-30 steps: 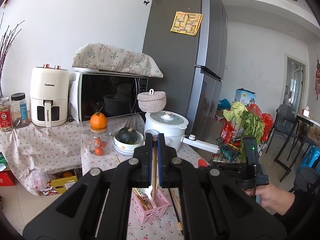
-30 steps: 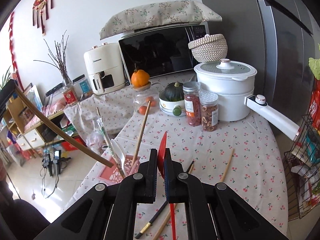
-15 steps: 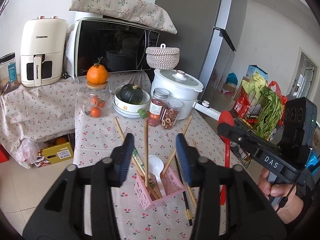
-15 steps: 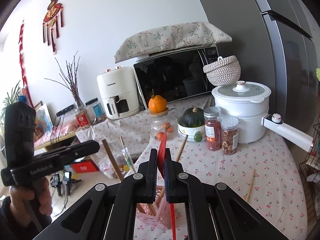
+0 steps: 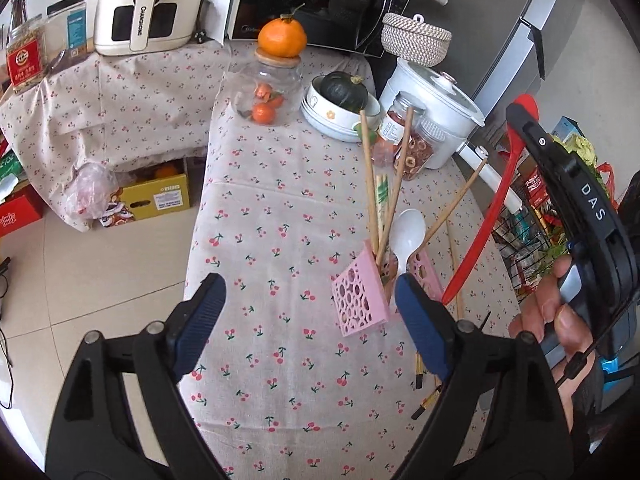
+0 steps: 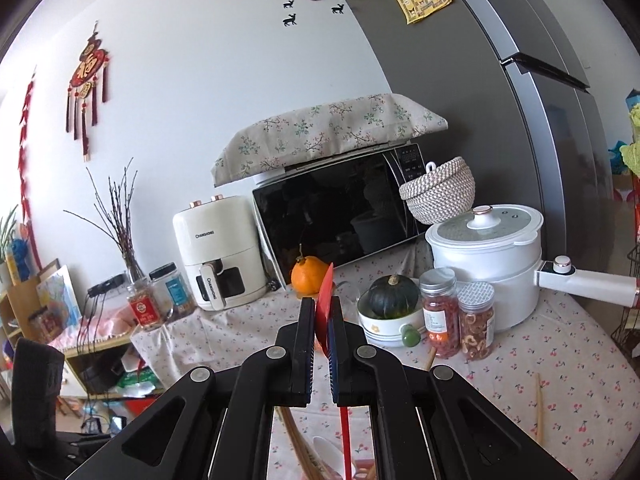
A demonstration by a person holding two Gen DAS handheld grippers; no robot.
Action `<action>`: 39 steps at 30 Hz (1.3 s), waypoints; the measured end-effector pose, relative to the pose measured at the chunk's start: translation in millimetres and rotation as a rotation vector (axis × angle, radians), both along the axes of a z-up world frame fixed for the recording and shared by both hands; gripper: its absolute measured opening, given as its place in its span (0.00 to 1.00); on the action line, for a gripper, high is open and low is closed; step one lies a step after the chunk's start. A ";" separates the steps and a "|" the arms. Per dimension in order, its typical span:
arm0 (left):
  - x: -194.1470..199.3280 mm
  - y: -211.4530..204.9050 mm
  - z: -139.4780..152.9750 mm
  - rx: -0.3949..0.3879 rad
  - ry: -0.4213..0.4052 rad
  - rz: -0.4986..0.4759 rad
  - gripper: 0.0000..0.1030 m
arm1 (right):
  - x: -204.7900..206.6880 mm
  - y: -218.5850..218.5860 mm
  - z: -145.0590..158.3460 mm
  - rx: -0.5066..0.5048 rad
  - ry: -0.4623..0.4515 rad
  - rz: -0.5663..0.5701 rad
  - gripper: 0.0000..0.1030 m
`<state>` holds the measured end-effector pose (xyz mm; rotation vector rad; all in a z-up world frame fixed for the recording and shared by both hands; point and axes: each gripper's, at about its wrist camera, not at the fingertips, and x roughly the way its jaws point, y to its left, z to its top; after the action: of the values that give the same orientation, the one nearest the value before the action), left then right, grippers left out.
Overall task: Organize utensils
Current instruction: 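Release the red spoon into the basket with the right tool while the left tool opens, then reach the right tool down and grasp a thin black chopstick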
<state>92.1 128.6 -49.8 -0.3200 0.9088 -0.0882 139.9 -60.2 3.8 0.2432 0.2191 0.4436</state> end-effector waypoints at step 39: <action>-14.5 -83.9 -17.1 0.132 0.039 -0.145 0.93 | -27.0 -137.8 -43.9 -0.214 0.510 -0.188 0.95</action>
<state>77.6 44.8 -67.0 -0.1328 0.9710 -0.1555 112.9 -197.9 -40.1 0.1612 0.7325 0.1616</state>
